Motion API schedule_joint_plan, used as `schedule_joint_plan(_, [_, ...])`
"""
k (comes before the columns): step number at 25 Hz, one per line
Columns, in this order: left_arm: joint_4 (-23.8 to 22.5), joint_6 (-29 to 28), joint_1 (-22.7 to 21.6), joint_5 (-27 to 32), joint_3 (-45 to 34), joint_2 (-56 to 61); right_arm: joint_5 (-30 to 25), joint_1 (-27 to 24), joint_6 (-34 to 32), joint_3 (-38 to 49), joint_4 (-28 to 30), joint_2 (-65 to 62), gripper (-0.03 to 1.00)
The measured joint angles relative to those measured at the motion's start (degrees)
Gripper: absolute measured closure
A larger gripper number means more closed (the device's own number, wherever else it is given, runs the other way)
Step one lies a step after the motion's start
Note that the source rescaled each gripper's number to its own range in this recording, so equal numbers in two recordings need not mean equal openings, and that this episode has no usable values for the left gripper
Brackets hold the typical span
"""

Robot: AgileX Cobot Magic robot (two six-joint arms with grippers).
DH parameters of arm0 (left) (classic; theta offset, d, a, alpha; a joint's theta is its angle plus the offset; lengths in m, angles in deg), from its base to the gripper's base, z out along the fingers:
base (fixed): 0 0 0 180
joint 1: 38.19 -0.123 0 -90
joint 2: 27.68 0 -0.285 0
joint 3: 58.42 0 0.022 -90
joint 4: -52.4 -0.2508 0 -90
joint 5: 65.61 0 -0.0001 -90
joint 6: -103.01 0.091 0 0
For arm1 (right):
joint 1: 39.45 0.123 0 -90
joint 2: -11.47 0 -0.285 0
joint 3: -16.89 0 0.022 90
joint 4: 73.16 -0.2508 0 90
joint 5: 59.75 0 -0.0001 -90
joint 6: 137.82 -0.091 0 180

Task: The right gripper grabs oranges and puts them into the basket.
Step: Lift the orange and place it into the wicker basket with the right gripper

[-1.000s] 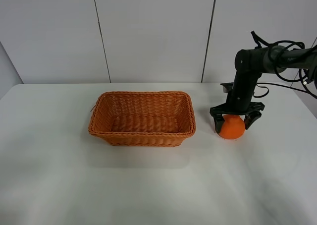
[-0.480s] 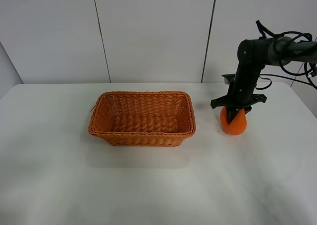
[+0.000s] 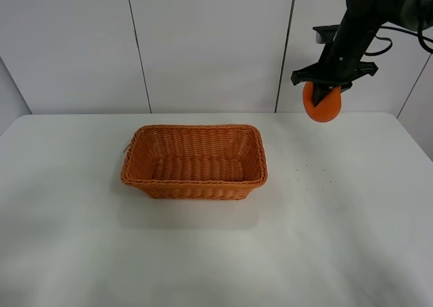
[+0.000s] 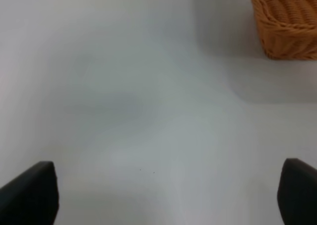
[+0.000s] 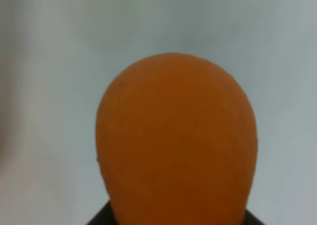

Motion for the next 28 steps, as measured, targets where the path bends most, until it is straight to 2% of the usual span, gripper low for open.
schedule_joint_plan(4, [0.0, 0.0, 0.0, 0.0, 0.0, 0.0, -0.19, 4.29, 0.0, -0.05, -0.37, -0.63, 0.97])
schedule_joint_plan(9, [0.0, 0.0, 0.0, 0.0, 0.0, 0.0, -0.02, 12.79, 0.0, -0.05, -0.98, -0.63, 0.97])
schedule_joint_plan(14, [0.0, 0.0, 0.0, 0.0, 0.0, 0.0, 5.54, 20.61, 0.0, -0.17, -1.72, 0.33, 0.97])
schedule_joint_plan(19, [0.0, 0.0, 0.0, 0.0, 0.0, 0.0, 10.21, 24.65, 0.0, -0.17, -1.72, 6.13, 0.97])
schedule_joint_plan(24, [0.0, 0.0, 0.0, 0.0, 0.0, 0.0, 14.6, 25.32, -0.05, -0.17, -3.65, 12.87, 0.96])
schedule_joint_plan(25, [0.0, 0.0, 0.0, 0.0, 0.0, 0.0, 14.6, 25.32, -0.05, -0.17, -4.01, 13.76, 0.91])
schedule_joint_plan(26, [0.0, 0.0, 0.0, 0.0, 0.0, 0.0, 14.6, 25.32, -0.11, -0.17, -4.29, 14.23, 0.82])
schedule_joint_plan(28, [0.0, 0.0, 0.0, 0.0, 0.0, 0.0, 14.6, 25.32, -0.11, -0.17, -4.66, 14.84, 0.47])
